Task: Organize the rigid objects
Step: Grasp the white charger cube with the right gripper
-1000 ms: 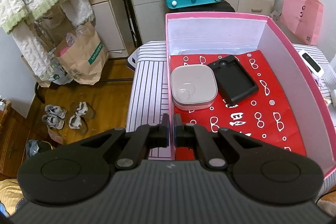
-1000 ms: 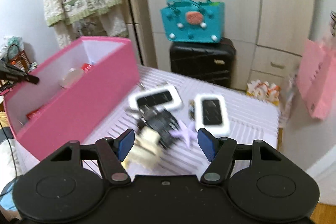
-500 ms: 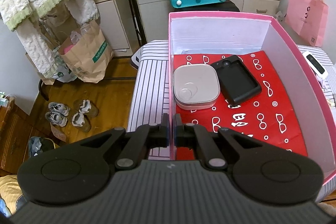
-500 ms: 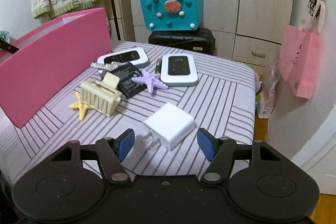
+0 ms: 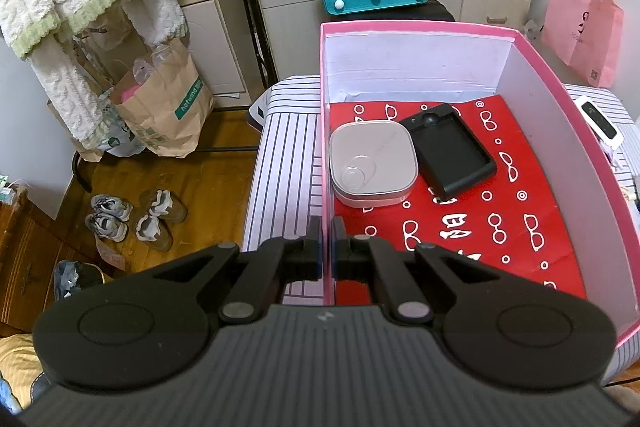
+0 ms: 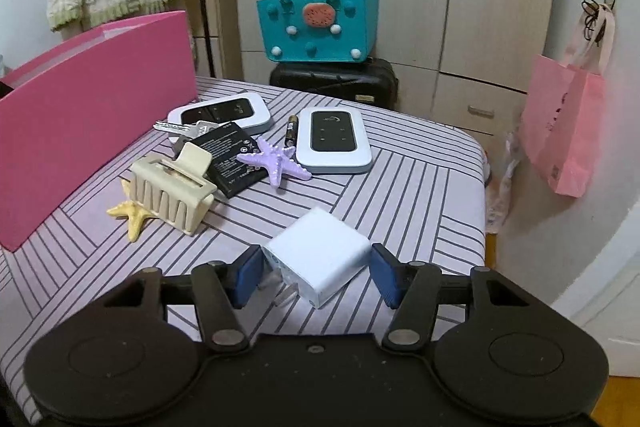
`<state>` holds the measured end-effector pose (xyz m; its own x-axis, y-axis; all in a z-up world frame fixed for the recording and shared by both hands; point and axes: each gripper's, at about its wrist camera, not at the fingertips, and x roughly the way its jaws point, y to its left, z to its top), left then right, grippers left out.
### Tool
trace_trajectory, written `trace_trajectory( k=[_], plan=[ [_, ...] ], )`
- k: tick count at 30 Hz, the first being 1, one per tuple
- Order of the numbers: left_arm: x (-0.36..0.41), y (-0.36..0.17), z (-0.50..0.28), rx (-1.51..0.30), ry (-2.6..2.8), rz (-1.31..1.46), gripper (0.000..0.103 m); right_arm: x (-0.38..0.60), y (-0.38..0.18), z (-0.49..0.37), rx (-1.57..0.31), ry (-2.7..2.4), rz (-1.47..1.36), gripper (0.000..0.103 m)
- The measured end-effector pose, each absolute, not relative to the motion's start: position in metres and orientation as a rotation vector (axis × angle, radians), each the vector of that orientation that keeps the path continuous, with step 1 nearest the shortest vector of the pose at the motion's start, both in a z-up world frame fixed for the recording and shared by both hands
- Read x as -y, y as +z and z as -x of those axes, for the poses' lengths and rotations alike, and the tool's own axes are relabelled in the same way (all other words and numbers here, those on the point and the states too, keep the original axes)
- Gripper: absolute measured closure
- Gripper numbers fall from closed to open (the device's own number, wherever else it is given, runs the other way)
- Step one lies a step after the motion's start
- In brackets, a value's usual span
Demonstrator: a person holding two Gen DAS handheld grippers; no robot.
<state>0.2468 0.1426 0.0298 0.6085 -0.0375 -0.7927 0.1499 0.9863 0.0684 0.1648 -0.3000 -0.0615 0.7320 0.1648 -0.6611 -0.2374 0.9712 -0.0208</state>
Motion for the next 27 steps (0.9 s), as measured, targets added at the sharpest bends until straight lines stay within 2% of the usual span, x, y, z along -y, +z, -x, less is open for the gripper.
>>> trace_trajectory(
  k=[11, 19, 27],
  plan=[
    [-0.145, 0.031, -0.242, -0.897, -0.143, -0.15, 0.1, 0.283, -0.037, -0.157, -0.68, 0.198, 0.115, 0.04],
    [-0.146, 0.033, -0.242, -0.898, -0.17, -0.176, 0.1, 0.244, 0.024, -0.157, -0.614, 0.37, 0.128, 0.04],
    [-0.146, 0.033, -0.24, -0.893, -0.186, -0.199, 0.1, 0.164, 0.075, -0.177, -0.566, 0.644, 0.212, 0.04]
  ],
)
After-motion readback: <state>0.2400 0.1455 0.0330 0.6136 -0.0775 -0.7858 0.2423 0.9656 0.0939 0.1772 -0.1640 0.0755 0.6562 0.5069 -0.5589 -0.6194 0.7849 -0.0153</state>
